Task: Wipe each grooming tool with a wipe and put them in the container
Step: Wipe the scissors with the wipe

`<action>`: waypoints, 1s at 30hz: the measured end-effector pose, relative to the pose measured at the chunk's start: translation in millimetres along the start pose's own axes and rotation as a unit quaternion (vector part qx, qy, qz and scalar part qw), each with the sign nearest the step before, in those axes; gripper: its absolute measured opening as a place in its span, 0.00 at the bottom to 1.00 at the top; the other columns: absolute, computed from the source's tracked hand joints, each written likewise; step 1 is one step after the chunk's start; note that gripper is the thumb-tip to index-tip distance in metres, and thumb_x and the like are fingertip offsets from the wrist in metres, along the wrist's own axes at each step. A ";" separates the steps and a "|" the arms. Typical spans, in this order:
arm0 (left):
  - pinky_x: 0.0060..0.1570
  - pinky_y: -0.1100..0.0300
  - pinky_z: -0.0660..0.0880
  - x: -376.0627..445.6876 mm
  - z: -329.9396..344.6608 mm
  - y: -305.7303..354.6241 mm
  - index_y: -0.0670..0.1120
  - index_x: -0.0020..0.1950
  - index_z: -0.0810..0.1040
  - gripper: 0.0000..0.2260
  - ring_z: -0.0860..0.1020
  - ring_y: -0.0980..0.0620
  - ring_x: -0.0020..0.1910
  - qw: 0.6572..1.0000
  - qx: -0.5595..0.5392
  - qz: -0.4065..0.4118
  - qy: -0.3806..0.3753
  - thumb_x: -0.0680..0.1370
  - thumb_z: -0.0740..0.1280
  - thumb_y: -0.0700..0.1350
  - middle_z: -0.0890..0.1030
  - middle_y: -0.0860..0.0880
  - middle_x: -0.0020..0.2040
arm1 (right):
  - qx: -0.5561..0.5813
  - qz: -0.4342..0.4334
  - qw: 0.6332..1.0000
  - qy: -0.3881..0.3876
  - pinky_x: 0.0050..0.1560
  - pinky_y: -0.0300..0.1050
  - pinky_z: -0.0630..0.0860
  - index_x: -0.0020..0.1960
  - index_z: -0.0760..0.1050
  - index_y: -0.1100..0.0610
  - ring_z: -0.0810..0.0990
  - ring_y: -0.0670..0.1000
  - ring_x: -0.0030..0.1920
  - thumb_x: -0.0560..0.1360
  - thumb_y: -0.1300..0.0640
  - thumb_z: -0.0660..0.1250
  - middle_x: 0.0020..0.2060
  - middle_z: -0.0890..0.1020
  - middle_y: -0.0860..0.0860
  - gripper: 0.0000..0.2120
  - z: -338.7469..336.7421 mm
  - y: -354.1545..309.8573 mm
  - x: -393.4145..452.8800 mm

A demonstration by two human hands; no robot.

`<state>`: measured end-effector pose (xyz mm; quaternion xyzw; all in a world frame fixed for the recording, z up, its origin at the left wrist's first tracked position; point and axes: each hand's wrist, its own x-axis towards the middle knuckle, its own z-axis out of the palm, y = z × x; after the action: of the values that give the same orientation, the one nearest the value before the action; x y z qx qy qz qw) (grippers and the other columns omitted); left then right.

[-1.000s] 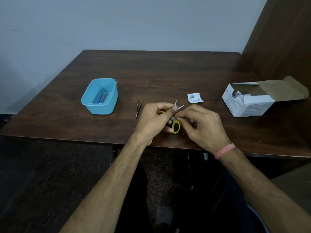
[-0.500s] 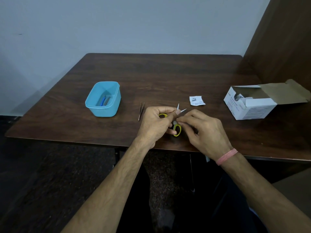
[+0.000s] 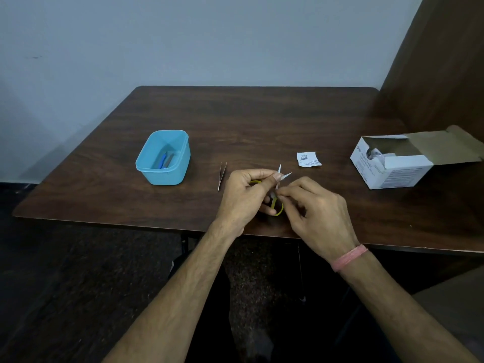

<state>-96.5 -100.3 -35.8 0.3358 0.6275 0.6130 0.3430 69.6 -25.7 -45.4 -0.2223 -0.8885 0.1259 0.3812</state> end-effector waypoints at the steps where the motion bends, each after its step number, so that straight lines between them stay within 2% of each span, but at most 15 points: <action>1: 0.28 0.59 0.81 -0.3 -0.6 0.3 0.44 0.56 0.91 0.07 0.77 0.57 0.33 1.000 -0.001 -0.004 -0.006 0.86 0.74 0.44 0.80 0.47 0.37 | 0.007 0.011 1.000 -0.002 0.36 0.51 0.81 0.56 0.87 0.51 0.80 0.45 0.37 0.81 0.57 0.76 0.48 0.83 0.43 0.05 -0.4 1.4 1.7; 5: 0.25 0.60 0.79 -1.1 -3.7 -0.1 0.47 0.61 0.91 0.12 0.76 0.58 0.33 0.999 0.016 0.001 -0.032 0.86 0.69 0.38 0.82 0.46 0.42 | 0.023 0.046 0.999 0.011 0.39 0.51 0.82 0.54 0.87 0.48 0.77 0.42 0.35 0.78 0.58 0.78 0.47 0.84 0.42 0.07 -2.0 6.3 15.0; 8: 0.24 0.62 0.75 -1.8 -7.2 0.2 0.49 0.62 0.90 0.12 0.76 0.59 0.34 0.997 0.037 0.012 -0.061 0.83 0.74 0.36 0.82 0.50 0.39 | 0.016 0.052 0.998 0.016 0.39 0.51 0.82 0.53 0.87 0.47 0.73 0.40 0.36 0.78 0.57 0.78 0.47 0.84 0.42 0.06 -3.0 8.9 18.4; 12: 0.24 0.63 0.74 -1.5 -9.9 0.9 0.48 0.65 0.89 0.13 0.76 0.57 0.36 0.994 0.043 0.030 -0.097 0.82 0.78 0.37 0.87 0.57 0.44 | 0.014 0.043 0.999 0.013 0.40 0.49 0.81 0.53 0.87 0.47 0.71 0.39 0.36 0.79 0.56 0.78 0.47 0.84 0.41 0.05 -5.4 10.1 17.8; 14: 0.23 0.63 0.74 0.0 -9.9 -0.9 0.49 0.66 0.88 0.13 0.73 0.48 0.35 0.994 0.050 0.036 -0.092 0.82 0.78 0.39 0.87 0.50 0.43 | -0.002 0.026 1.000 0.007 0.39 0.50 0.81 0.54 0.87 0.48 0.72 0.40 0.37 0.80 0.56 0.77 0.46 0.82 0.43 0.05 -8.8 10.5 22.3; 16: 0.23 0.62 0.74 2.4 -9.8 -4.1 0.51 0.66 0.88 0.14 0.71 0.41 0.37 0.994 0.061 0.040 -0.083 0.82 0.79 0.39 0.87 0.36 0.47 | -0.021 0.013 1.000 0.008 0.39 0.52 0.81 0.54 0.86 0.50 0.79 0.45 0.39 0.80 0.56 0.76 0.47 0.83 0.44 0.04 -10.6 12.1 30.3; 19: 0.24 0.61 0.74 4.7 -10.7 -7.8 0.53 0.67 0.88 0.15 0.73 0.40 0.37 0.994 0.069 0.037 -0.078 0.81 0.79 0.41 0.86 0.31 0.52 | -0.031 0.007 0.999 0.011 0.40 0.54 0.82 0.55 0.85 0.50 0.84 0.51 0.44 0.82 0.55 0.74 0.49 0.83 0.44 0.03 -10.4 13.2 40.8; 21: 0.24 0.61 0.75 4.2 -10.9 -7.6 0.52 0.68 0.87 0.16 0.73 0.41 0.36 0.994 0.073 0.033 -0.081 0.81 0.80 0.40 0.87 0.37 0.50 | -0.041 0.004 0.999 0.021 0.40 0.54 0.83 0.55 0.85 0.50 0.85 0.51 0.45 0.83 0.55 0.73 0.49 0.82 0.44 0.03 -10.3 14.0 44.6; 23: 0.24 0.62 0.74 1.3 -9.7 -6.1 0.51 0.67 0.88 0.16 0.74 0.42 0.36 0.993 0.074 0.030 -0.084 0.80 0.80 0.40 0.89 0.49 0.48 | -0.037 0.017 0.998 0.044 0.40 0.53 0.82 0.54 0.85 0.50 0.84 0.50 0.45 0.83 0.55 0.73 0.49 0.83 0.45 0.03 -12.0 16.5 45.6; 24: 0.24 0.62 0.74 -0.4 -9.2 -5.1 0.51 0.66 0.88 0.15 0.75 0.42 0.37 0.993 0.072 0.026 -0.086 0.80 0.81 0.40 0.90 0.52 0.48 | -0.033 0.021 0.998 0.050 0.40 0.53 0.82 0.54 0.85 0.50 0.84 0.50 0.45 0.83 0.55 0.73 0.49 0.83 0.45 0.03 -12.7 16.9 43.6; 26: 0.24 0.61 0.74 -2.1 -9.0 -2.8 0.51 0.63 0.89 0.14 0.76 0.42 0.38 0.994 0.067 0.025 -0.087 0.79 0.81 0.39 0.90 0.54 0.48 | -0.037 0.009 0.998 0.043 0.41 0.52 0.81 0.55 0.85 0.51 0.83 0.50 0.46 0.83 0.57 0.73 0.49 0.83 0.46 0.03 -12.1 14.8 35.1; 30: 0.24 0.62 0.73 -1.5 -9.6 -2.0 0.50 0.61 0.89 0.11 0.77 0.55 0.35 0.992 0.078 0.031 -0.093 0.81 0.79 0.39 0.87 0.59 0.43 | -0.060 -0.015 0.998 0.032 0.39 0.51 0.80 0.57 0.86 0.52 0.80 0.50 0.52 0.83 0.60 0.74 0.51 0.81 0.46 0.06 -11.9 12.2 19.1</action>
<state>-103.7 -106.7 -37.6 0.4363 0.6278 0.5391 0.3533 70.3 -5.1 -30.3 -0.2359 -0.8848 0.0593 0.3975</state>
